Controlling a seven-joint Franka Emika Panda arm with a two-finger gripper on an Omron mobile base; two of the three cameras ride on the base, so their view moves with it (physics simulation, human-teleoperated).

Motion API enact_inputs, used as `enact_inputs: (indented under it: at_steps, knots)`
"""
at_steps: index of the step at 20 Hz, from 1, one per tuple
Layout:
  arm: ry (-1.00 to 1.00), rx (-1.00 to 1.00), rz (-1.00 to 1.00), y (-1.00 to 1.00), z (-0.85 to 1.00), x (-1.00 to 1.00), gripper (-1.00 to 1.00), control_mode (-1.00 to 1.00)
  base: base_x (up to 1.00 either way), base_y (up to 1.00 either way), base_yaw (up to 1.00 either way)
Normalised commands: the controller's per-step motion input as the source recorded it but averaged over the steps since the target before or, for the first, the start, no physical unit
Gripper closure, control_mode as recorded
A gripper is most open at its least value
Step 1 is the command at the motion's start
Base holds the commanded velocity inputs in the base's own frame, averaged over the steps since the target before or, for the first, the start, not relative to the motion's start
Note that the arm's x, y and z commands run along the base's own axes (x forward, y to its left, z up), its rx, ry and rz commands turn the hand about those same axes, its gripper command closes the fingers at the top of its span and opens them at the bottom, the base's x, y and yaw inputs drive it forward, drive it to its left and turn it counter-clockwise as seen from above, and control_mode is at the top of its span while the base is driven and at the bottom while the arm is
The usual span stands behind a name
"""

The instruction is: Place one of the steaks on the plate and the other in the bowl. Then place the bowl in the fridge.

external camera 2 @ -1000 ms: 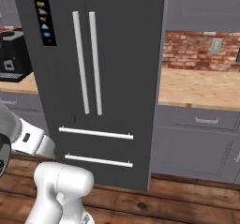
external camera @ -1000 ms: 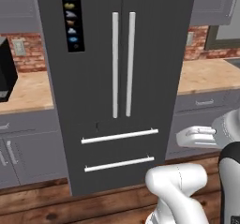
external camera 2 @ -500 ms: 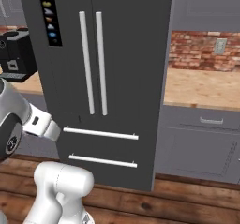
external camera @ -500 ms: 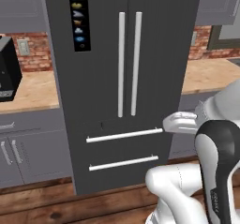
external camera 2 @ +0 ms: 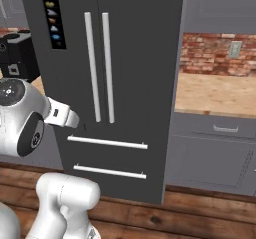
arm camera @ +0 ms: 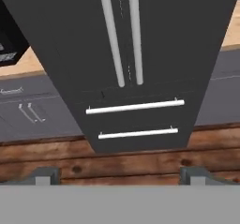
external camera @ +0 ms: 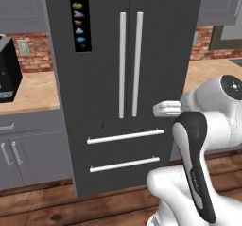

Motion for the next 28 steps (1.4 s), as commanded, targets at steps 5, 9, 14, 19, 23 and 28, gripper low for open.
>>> enact_inputs:
  at_steps: [5, 9, 14, 19, 23, 28]
  knots:
    - [-0.29, -0.04, 0.0, -0.01, 0.0, 0.73, -1.0, -1.0, 0.0, 0.0, 0.0]
    - [-0.12, 0.0, 0.0, -0.11, 0.01, 0.76, -1.0, -1.0, 0.0, 0.0, 0.0]
    - [-0.05, 0.0, 0.0, -0.08, 0.0, 0.83, -1.0, -1.0, 0.0, 0.0, 0.0]
    - [-0.04, -0.01, -0.02, -0.01, 0.0, 0.96, -1.0, -1.0, 0.0, 0.0, 0.0]
    - [-0.09, 0.0, -0.07, -0.09, 0.0, 0.68, -1.0, -1.0, 0.0, 0.0, 0.0]
    - [-0.09, 0.0, -0.1, -0.06, 0.0, 0.5, -1.0, -1.0, 0.0, 0.0, 0.0]
